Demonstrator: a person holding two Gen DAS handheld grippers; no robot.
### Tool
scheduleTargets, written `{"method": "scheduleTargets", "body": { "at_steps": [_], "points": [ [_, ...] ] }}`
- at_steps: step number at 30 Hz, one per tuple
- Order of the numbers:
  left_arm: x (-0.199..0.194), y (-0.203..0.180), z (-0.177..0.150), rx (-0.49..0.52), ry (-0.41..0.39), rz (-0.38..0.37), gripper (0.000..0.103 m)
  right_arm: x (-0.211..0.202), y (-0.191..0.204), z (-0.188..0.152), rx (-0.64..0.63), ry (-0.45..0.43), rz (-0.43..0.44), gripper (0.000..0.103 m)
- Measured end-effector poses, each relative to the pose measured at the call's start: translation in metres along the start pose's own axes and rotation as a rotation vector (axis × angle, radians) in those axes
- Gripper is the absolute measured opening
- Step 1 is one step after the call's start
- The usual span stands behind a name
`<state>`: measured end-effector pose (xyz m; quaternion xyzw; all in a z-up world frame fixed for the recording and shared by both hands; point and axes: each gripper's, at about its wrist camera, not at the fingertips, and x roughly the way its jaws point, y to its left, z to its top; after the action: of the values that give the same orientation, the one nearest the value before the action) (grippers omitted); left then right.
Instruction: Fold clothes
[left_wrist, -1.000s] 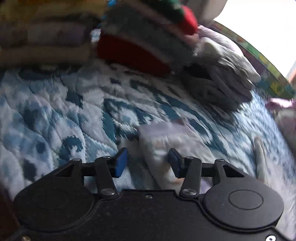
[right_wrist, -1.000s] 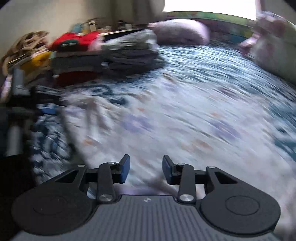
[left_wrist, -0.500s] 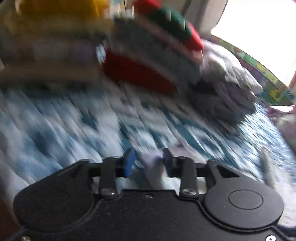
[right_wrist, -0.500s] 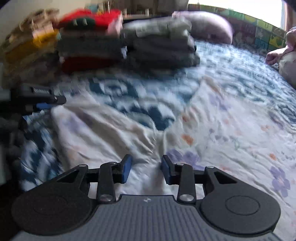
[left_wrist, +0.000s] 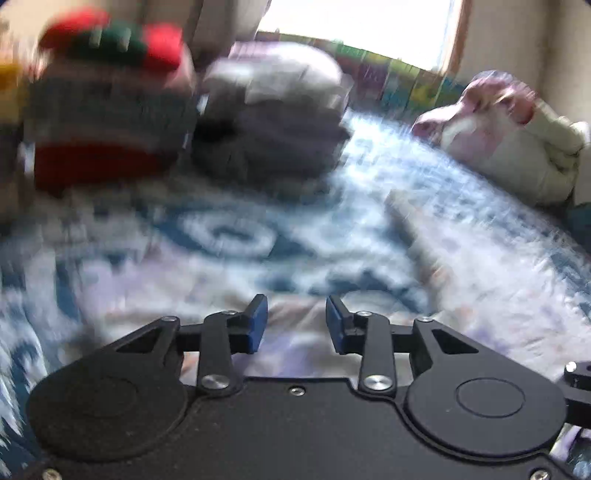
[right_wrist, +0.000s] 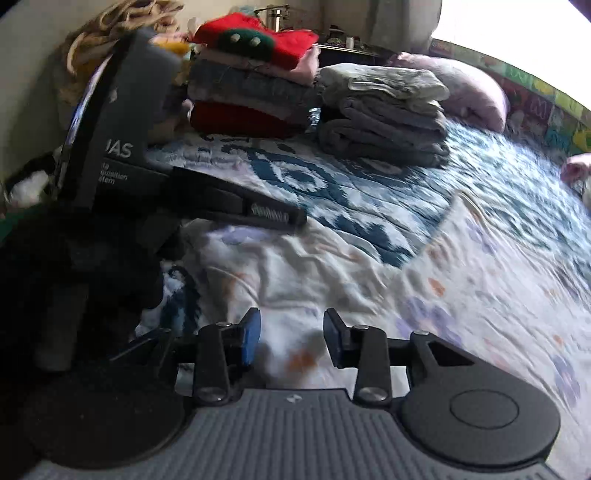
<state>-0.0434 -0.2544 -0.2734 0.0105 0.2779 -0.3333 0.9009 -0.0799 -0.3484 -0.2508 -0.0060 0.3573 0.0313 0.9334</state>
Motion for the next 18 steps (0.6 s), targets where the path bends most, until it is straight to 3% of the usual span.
{"method": "scheduleTargets", "body": {
  "at_steps": [2, 3, 4, 6, 9, 13, 15, 18],
  "points": [
    [0.008, -0.011, -0.006, 0.053, 0.045, -0.025, 0.037, -0.026, -0.026, -0.003, 0.095, -0.012, 0.027, 0.042],
    [0.019, -0.018, -0.012, 0.091, 0.118, -0.021, 0.042, -0.039, -0.043, -0.006, 0.159, -0.026, 0.041, 0.043],
    [0.026, -0.022, -0.019, 0.126, 0.141, 0.000, 0.045, -0.051, -0.061, -0.009, 0.224, -0.041, 0.055, 0.043],
    [0.019, -0.029, -0.016, 0.136, 0.111, 0.035, 0.046, -0.091, -0.107, -0.017, 0.370, -0.095, 0.041, 0.043],
    [-0.002, -0.024, -0.008, 0.040, 0.043, -0.024, 0.052, -0.169, -0.177, -0.031, 0.540, -0.202, -0.004, 0.049],
    [-0.011, -0.030, -0.004, -0.021, 0.019, -0.032, 0.057, -0.270, -0.244, -0.067, 0.682, -0.302, -0.101, 0.062],
    [-0.017, -0.037, -0.006, -0.031, 0.025, -0.040, 0.058, -0.309, -0.273, -0.097, 0.776, -0.303, -0.086, 0.070],
    [-0.026, -0.049, -0.008, -0.046, 0.033, -0.052, 0.059, -0.340, -0.303, -0.130, 0.813, -0.229, -0.099, 0.070]
  ]
}}
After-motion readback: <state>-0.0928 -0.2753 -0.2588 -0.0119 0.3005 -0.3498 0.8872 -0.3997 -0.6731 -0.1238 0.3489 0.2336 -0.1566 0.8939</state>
